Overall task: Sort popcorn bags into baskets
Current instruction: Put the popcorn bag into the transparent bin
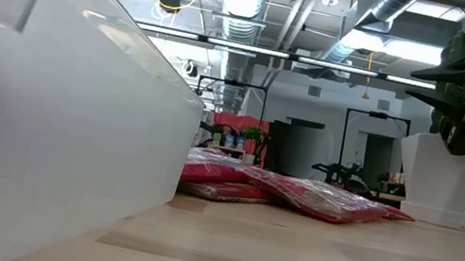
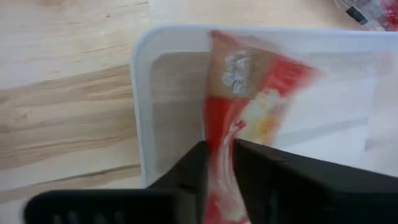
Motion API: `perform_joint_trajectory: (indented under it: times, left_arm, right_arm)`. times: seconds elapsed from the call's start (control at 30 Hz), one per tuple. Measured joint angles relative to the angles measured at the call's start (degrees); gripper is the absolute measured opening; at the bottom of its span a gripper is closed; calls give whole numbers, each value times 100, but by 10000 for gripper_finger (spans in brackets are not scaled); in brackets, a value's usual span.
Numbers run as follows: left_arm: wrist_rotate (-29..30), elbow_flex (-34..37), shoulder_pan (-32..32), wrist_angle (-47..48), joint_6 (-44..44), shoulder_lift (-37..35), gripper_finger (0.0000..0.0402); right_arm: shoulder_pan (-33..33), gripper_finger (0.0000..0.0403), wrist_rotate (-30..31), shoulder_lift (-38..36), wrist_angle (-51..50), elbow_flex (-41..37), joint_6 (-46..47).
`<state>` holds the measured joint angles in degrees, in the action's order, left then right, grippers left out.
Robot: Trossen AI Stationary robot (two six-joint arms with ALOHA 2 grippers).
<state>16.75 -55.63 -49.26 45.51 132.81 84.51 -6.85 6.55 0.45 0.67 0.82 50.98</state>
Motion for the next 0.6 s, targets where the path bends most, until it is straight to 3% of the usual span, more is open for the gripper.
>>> perform_joint_trajectory:
  times: [0.2, 0.33, 0.6]
  left_arm:
    - [-44, 2, 70, -8, 43, -2, 159]
    - [130, -131, 183, 8, -98, -83, 193]
    - [804, -555, 1200, 68, -2485, -740, 196]
  right_arm:
    - [0, 129, -2, 2, 0, 0, -2]
    - [0, 127, -4, 1, 1, 0, -1]
    - [0, 134, -7, 2, 0, -3, -9]
